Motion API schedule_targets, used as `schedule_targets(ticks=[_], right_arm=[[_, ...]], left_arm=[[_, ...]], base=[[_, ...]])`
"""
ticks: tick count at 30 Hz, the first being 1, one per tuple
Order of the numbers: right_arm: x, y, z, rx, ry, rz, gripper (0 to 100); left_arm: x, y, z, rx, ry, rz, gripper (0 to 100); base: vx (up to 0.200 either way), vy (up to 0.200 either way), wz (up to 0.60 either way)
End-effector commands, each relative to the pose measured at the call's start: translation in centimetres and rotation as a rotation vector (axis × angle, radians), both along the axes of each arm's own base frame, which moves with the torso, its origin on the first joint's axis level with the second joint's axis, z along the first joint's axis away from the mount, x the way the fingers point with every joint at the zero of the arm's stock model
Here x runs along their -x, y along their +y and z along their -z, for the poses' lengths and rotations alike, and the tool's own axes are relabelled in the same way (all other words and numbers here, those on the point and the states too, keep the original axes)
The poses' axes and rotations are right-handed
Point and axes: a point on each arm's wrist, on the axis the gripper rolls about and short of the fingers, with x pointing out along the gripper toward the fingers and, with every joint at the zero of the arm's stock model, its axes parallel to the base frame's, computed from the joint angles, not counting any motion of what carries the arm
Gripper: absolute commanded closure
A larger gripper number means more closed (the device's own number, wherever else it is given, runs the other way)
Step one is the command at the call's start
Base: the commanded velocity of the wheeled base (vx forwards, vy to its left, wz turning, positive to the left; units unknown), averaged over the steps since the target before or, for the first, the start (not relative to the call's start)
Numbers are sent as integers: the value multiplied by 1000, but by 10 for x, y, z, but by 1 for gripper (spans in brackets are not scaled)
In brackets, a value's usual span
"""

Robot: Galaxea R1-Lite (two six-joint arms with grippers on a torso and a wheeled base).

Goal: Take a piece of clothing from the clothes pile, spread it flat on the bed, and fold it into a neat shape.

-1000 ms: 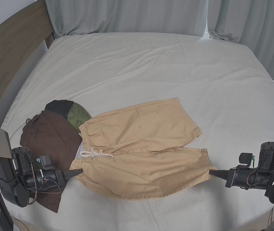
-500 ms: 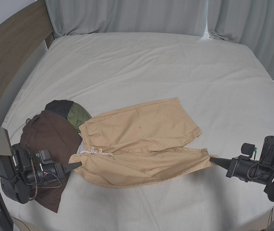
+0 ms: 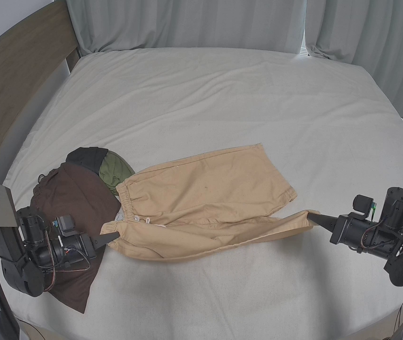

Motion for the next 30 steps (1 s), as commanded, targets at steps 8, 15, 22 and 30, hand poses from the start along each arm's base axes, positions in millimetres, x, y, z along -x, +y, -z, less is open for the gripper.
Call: schedule_targets(ticks=[8, 15, 22, 30], right_arm=[[-13, 4, -11, -15, -68, -17, 100], [-25, 5, -21, -25, -124, -10, 100], [-35, 5, -31, -34, -172, -4, 100], [-48, 3, -39, -41, -212, 12, 100]], left_arm=[[-8, 0, -6, 3, -26, -47, 100], [-16, -5, -10, 8, -31, -119, 100], [-17, -10, -14, 13, -42, -118, 100], [-18, -15, -21, 36, -47, -143, 100]], base=[[0, 0, 0], [0, 0, 0], [0, 0, 0], [0, 0, 0]])
